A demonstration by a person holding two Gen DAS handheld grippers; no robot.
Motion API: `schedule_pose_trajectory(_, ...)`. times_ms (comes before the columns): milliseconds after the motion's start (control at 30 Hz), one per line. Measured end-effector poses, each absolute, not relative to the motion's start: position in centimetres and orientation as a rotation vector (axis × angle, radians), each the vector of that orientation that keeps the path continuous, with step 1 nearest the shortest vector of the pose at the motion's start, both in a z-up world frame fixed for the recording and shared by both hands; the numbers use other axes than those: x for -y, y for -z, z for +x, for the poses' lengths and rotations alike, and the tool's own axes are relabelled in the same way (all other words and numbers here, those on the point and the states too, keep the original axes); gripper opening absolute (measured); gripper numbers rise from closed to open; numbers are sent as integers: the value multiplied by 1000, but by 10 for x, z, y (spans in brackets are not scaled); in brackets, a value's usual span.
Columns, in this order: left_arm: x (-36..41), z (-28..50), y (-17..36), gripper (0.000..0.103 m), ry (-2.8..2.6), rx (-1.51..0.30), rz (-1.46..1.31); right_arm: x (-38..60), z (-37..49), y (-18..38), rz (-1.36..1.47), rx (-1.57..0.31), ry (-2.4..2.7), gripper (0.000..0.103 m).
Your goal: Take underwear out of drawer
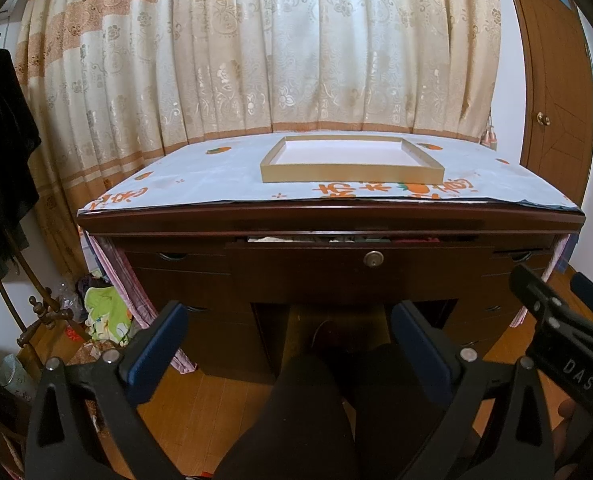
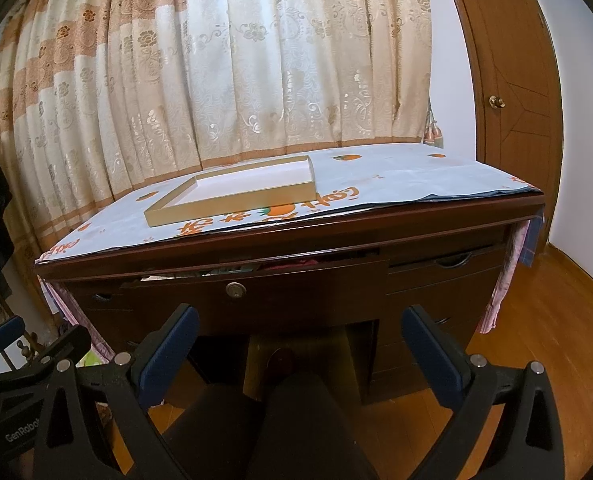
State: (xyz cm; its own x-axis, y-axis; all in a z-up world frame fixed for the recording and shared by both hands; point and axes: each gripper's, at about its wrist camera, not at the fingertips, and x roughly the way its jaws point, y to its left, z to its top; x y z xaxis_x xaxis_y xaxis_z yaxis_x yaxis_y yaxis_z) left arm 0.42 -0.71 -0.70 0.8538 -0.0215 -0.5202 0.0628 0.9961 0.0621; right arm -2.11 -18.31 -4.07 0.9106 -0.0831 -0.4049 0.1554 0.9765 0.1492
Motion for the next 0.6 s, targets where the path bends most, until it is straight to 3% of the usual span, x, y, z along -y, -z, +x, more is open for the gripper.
schedule_pose_trajectory(600,6,5,7,103,45,-549,76,181,-20,41,184,-414,127,102)
